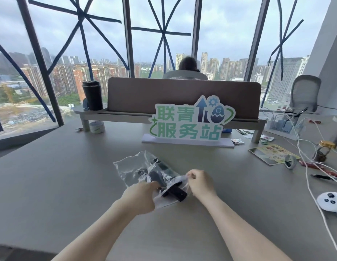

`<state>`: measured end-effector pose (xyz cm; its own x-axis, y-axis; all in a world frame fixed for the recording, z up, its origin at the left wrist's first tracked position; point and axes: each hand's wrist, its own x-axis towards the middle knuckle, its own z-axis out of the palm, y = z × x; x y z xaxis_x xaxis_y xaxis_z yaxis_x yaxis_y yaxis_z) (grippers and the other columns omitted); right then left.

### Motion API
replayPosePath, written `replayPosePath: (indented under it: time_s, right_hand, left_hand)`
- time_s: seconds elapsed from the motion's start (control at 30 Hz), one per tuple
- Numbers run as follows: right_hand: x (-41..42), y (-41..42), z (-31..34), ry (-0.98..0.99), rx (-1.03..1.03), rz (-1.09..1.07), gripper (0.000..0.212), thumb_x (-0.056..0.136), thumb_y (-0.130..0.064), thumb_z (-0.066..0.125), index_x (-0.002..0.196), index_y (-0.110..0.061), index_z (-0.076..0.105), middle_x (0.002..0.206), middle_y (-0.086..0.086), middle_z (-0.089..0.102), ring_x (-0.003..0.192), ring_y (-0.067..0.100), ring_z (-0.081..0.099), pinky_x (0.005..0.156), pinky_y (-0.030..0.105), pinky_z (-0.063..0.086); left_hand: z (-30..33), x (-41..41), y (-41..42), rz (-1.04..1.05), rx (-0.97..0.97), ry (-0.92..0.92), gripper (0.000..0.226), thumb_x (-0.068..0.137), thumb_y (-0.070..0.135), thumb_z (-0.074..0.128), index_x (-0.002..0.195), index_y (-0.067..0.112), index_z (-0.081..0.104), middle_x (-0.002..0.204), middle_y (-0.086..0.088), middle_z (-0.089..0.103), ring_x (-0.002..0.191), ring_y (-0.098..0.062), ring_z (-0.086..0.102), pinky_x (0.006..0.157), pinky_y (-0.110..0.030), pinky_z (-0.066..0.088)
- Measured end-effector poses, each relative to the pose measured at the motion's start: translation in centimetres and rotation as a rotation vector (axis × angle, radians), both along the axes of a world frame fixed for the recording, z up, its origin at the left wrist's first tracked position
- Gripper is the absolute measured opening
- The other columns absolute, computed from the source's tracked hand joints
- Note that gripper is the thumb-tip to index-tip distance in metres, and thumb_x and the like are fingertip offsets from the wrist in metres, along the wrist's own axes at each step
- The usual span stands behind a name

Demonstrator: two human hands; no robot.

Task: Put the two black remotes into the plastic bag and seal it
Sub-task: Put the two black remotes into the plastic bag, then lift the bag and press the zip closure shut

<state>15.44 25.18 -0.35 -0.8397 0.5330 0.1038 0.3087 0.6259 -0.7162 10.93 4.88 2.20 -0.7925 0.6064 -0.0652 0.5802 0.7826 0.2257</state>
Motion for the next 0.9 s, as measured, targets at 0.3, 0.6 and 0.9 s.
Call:
replayPosePath:
  time_s: [0.3,0.6,0.9]
  right_hand:
    - [2.0,0.0,11.9,0.381,-0.628,0.046,0.018,0.086,0.003,0.059,0.083,-0.007,0.075,0.06,0.009,0.069,0.035,0.01,0.05,0.035,0.02,0.042]
    - [4.1,0.6,20.0,0.44,-0.443,0.076,0.016,0.087,-0.009,0.065,0.084,0.003,0.075,0.062,0.007,0.065,0.035,0.01,0.045,0.034,0.019,0.038]
    - [7.0,0.3,21.7,0.252,-0.123,-0.002,0.032,0.07,-0.009,0.071,0.041,-0.006,0.057,0.036,-0.007,0.026,0.047,0.017,0.025,0.048,0.027,0.026]
  left_hand:
    - [11.6,-3.3,-1.6,0.254,0.956,-0.166,0.013,0.077,-0.001,0.066,0.073,0.01,0.067,0.068,-0.011,0.066,0.043,-0.012,0.062,0.048,-0.026,0.058]
    - [18.1,-3.6,-2.5,0.107,1.164,-0.354,0.01,0.074,0.003,0.073,0.084,0.006,0.075,0.084,-0.013,0.071,0.077,-0.018,0.064,0.066,-0.013,0.056]
    - [14.6,-2.2,-2.2,0.09,1.073,-0.125,0.011,0.073,0.004,0.075,0.071,0.014,0.073,0.055,0.006,0.066,0.049,-0.007,0.055,0.046,-0.013,0.049]
